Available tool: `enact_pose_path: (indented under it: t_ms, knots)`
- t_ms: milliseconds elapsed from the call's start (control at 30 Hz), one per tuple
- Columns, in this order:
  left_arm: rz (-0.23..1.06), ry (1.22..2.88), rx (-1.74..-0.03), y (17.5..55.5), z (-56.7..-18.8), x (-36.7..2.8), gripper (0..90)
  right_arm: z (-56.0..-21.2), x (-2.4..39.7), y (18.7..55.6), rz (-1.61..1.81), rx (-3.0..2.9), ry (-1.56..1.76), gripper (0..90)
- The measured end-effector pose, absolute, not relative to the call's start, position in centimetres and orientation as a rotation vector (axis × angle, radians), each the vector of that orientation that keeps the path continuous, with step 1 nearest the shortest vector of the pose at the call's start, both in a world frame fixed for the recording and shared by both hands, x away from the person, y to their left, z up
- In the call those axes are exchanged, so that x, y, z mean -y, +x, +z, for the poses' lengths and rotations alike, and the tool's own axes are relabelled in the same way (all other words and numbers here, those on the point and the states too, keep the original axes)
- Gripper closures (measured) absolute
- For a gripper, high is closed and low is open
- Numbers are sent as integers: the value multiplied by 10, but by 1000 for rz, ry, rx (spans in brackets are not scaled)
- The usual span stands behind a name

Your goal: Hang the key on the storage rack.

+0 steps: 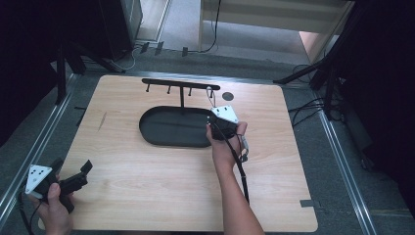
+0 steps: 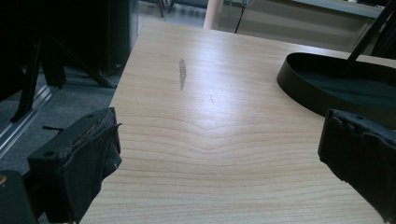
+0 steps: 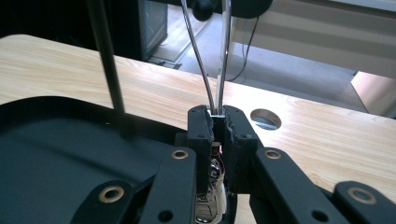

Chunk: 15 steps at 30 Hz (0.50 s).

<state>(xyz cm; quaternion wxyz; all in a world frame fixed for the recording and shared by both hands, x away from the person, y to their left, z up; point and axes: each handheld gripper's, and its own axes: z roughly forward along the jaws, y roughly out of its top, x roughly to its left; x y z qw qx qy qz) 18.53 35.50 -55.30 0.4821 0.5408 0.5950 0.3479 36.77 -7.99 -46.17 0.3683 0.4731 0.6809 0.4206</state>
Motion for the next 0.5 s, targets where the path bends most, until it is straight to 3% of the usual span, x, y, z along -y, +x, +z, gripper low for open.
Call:
enact_pose_path:
  t_ms: [500]
  knots:
    - [840, 1317, -1452, 186, -553, -355, 0, -474, 75, 385, 1004, -1760, 1256, 834]
